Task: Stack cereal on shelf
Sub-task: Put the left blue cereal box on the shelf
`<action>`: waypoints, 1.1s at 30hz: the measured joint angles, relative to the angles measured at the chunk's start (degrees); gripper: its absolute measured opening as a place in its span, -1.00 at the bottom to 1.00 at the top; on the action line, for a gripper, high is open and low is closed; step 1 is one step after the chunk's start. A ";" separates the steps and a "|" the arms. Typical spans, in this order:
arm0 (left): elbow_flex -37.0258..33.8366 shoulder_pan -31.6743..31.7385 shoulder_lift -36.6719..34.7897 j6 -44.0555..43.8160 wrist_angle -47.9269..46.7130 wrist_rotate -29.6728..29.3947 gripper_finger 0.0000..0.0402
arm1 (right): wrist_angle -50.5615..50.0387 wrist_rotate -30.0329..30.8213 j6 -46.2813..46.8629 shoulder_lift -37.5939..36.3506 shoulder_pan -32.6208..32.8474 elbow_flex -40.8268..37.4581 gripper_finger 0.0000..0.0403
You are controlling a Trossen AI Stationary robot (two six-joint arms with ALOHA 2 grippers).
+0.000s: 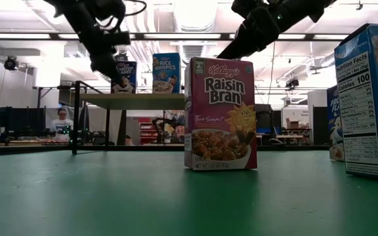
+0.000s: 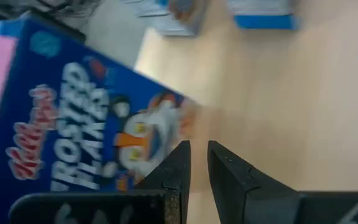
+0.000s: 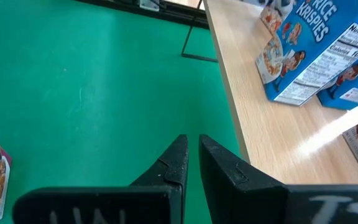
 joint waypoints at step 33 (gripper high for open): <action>-1.52 4.67 6.14 2.09 8.38 -2.65 -0.81 | 1.59 0.02 -1.66 0.00 0.00 0.00 -0.87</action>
